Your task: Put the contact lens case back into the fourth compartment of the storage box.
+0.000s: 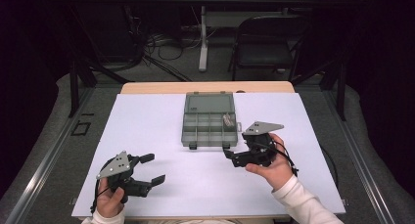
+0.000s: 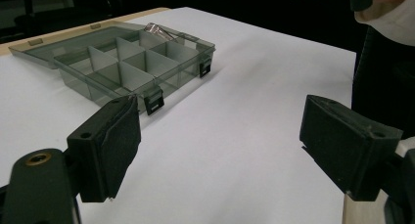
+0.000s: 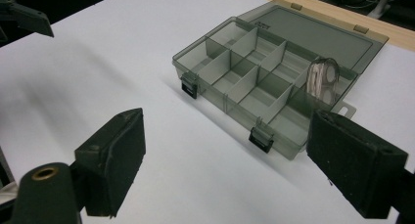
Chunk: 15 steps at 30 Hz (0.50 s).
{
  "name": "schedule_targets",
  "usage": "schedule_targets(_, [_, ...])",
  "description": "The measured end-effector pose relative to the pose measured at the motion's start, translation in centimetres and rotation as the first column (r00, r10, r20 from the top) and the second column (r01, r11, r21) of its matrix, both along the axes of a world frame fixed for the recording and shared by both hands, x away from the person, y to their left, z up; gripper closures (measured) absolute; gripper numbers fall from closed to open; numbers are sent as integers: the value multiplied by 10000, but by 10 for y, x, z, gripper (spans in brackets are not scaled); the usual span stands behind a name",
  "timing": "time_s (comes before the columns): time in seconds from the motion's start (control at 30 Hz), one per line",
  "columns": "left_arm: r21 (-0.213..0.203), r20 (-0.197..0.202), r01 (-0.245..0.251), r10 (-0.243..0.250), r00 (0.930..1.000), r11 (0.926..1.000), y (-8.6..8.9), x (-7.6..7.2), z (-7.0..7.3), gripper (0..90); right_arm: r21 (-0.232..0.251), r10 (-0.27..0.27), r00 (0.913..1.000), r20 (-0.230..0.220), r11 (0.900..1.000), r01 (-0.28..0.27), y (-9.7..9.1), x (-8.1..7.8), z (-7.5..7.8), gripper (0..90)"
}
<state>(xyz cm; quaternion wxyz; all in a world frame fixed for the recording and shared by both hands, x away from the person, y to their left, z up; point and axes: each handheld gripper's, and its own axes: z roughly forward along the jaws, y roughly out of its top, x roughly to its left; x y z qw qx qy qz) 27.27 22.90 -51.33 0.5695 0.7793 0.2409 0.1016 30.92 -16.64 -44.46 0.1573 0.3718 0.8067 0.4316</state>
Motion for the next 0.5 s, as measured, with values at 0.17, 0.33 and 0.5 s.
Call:
schedule_targets(0.17, [-16, 17, -13, 13, 10000, 10000, 0, 0, 0, 160, 210, -173, 9997, 156, 9996, 170, -7, -12, -9, 143])
schedule_targets(0.33, [-30, 11, 4, -4, 10000, 10000, 0, 0, 0, 160, 463, -387, 9992, 132, 9982, 381, -13, -19, -20, 143])
schedule_targets(0.5, [-2, 27, -18, 18, 10000, 10000, 0, -1, 0, 160, 610, -558, 9984, 117, 9966, 549, -17, -27, -30, 144])
